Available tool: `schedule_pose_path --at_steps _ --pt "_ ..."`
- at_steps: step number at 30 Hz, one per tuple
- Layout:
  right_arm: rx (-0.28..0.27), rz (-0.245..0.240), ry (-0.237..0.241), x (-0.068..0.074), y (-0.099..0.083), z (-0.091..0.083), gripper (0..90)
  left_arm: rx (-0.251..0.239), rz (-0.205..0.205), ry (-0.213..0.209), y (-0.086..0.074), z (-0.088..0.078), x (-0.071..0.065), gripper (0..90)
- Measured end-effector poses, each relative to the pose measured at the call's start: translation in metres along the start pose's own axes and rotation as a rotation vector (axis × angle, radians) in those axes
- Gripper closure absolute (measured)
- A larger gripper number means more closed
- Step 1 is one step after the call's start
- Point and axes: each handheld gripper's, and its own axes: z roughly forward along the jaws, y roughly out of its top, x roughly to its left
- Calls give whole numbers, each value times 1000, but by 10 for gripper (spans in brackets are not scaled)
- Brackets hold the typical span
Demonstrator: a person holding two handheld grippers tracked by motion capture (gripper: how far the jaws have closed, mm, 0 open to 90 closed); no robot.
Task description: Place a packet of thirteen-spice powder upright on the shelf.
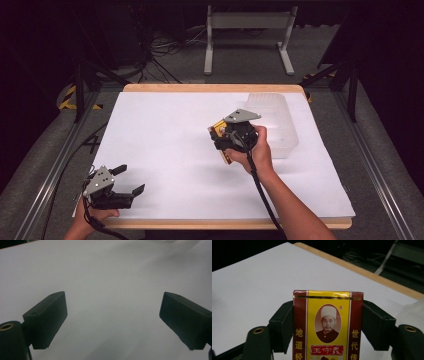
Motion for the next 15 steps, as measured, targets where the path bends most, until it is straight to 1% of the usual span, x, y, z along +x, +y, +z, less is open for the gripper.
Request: schedule_pose_path --at_steps 1,2,3,4,5,6,7,8,9,11,15 --pt "-12 3 -13 -3 2 -1 329 0 0 -1 0 0 0 85" --pt "-12 3 -13 -3 2 -1 329 0 0 -1 0 0 0 85" --pt "-25 8 -20 -8 4 -1 329 1 -2 -1 0 0 0 85" --pt "-37 12 -39 -14 7 -2 329 1 -2 -2 0 0 0 85" --pt "-41 21 -51 -16 8 -2 329 3 -1 -2 0 0 0 85" --pt "-60 22 -60 -22 9 -2 329 4 6 0 0 0 0 85" --pt "-71 21 -83 -28 9 -2 329 3 5 -1 0 0 0 85" --pt "-73 27 -96 -32 9 -2 329 4 6 -2 0 0 0 85" --pt "-78 43 -105 -38 9 -2 329 4 3 -3 -1 0 0 84" --pt "-103 59 -126 -48 9 -4 329 1 -4 -3 -1 1 1 85" --pt "-124 86 -167 -64 7 -5 329 1 5 -4 0 1 0 85"
